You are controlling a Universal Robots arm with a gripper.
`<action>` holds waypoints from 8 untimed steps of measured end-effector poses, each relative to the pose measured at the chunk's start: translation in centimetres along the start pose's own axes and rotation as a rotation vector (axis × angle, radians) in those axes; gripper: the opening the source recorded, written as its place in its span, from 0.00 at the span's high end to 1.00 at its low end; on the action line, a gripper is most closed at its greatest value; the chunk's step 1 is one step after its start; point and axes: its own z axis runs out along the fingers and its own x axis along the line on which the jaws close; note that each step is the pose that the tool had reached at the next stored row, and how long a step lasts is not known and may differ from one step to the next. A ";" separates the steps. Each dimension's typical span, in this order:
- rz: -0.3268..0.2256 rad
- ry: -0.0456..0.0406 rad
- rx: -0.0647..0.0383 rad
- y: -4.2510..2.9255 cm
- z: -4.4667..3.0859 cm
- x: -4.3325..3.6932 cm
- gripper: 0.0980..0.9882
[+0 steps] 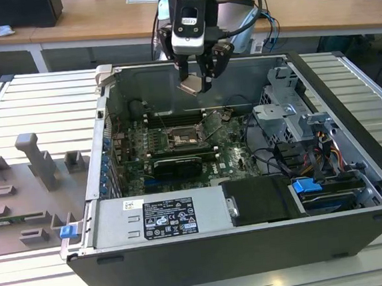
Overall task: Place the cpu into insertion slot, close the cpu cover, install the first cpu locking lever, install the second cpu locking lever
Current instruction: 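Place the cpu into insertion slot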
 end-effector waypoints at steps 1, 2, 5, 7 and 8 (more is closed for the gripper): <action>0.009 -0.0008 0.000 0.00 0.02 0.00 0.50; 0.014 -0.0012 0.000 0.00 0.03 0.00 0.50; 0.028 -0.0024 0.000 -0.01 0.07 0.00 0.50; 0.042 -0.0037 -0.001 -0.01 0.11 0.00 0.50; 0.047 -0.0041 -0.001 -0.01 0.12 0.00 0.50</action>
